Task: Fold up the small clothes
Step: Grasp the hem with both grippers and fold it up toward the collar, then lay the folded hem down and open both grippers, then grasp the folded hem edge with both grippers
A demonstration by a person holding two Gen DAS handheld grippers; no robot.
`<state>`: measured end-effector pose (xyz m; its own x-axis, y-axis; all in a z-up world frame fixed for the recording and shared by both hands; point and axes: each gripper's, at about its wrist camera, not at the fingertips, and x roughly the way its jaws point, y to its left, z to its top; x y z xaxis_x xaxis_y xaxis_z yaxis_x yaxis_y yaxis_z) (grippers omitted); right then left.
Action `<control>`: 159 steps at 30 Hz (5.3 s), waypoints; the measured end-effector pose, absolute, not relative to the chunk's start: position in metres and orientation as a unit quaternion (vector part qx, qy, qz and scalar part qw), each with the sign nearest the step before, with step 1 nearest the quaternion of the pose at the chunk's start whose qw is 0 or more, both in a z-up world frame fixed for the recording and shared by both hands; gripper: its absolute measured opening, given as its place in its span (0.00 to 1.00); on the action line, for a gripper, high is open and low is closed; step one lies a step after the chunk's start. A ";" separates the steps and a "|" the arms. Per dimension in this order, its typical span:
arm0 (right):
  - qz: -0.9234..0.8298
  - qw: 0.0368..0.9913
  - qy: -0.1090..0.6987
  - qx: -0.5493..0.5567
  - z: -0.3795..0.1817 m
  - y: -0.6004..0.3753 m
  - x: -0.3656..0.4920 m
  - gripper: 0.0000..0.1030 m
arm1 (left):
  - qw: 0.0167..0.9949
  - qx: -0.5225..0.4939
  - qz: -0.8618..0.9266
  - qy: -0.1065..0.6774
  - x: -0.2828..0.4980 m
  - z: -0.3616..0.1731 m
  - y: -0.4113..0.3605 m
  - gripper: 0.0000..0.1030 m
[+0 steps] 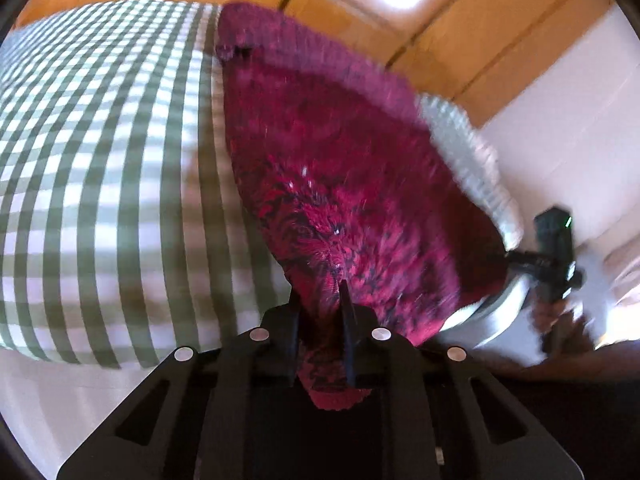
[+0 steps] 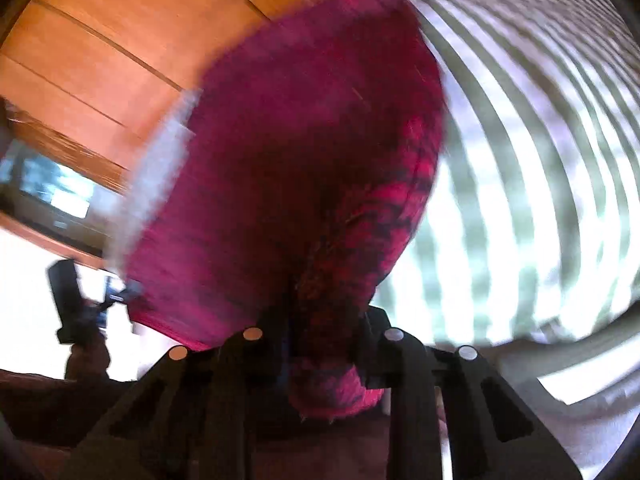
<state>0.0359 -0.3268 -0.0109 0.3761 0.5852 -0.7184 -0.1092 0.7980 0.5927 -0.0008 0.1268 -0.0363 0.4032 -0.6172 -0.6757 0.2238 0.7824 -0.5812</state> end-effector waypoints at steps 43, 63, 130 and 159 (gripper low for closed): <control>0.064 0.876 0.462 0.123 -0.036 -0.358 0.156 0.18 | 0.829 -0.235 -0.205 0.464 0.109 -0.063 0.133 0.25; 0.132 0.834 0.505 0.181 -0.010 -0.365 0.010 0.12 | 0.810 -0.231 -0.234 0.485 -0.034 -0.043 0.160 0.11; -0.009 0.934 0.357 -0.026 0.019 -0.292 0.043 0.44 | 0.912 -0.053 -0.098 0.395 0.038 0.003 0.115 0.62; 0.013 0.917 0.398 -0.022 -0.017 -0.297 0.078 0.37 | 0.908 -0.050 -0.151 0.387 0.056 -0.005 0.098 0.59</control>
